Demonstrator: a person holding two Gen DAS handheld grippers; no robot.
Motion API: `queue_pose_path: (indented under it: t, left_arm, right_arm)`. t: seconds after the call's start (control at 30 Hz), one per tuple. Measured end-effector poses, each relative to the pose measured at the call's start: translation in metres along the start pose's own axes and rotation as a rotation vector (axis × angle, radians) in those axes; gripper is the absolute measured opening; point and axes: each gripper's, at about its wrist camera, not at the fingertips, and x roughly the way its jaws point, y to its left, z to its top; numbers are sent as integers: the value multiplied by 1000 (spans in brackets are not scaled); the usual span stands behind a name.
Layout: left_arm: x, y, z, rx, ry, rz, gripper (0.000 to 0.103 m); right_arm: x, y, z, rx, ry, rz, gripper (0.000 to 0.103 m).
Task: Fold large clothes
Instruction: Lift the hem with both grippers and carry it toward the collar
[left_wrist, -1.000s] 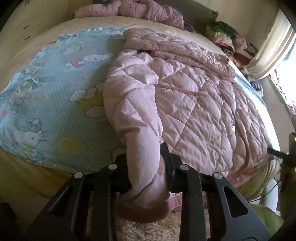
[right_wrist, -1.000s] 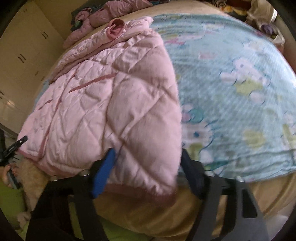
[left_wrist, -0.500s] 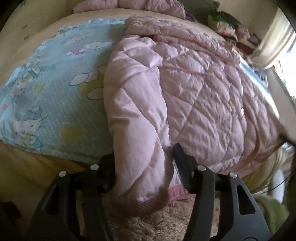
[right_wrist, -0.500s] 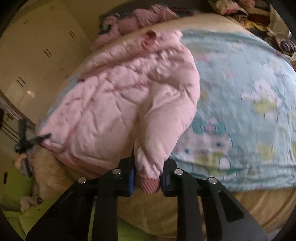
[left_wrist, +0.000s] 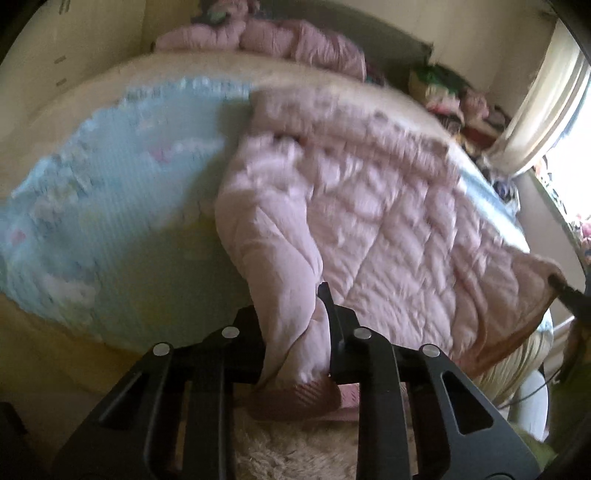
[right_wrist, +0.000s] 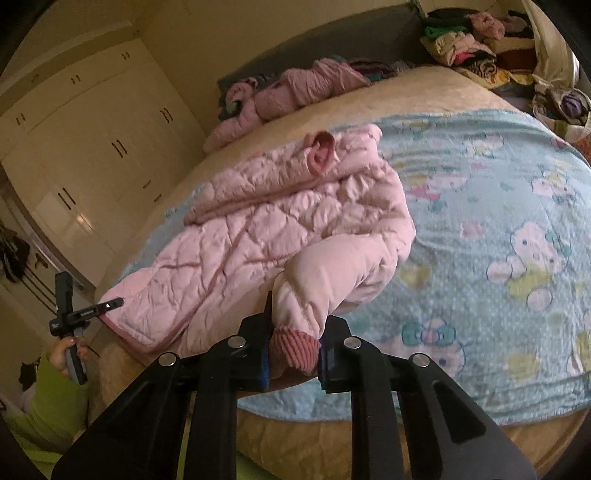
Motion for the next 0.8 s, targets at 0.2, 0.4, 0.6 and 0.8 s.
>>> queue_pose_path:
  t: [0.2,0.4,0.6,0.8]
  left_arm:
    - [-23,-18,26,19,-100,21,15]
    - [-26,-22,48,-6,-152,17,15]
    - [-28,-23,65,-18,-198,32,15]
    - [-26,-23,80,-22,-237,41,15]
  right_arm:
    - [-6,2,17,14,-62,32,17]
    - [-10,8,39,-2,-114,54,16]
    - [-5,14,66,-24,-156,66,16]
    - [1,13,89,-26,-191,72,16]
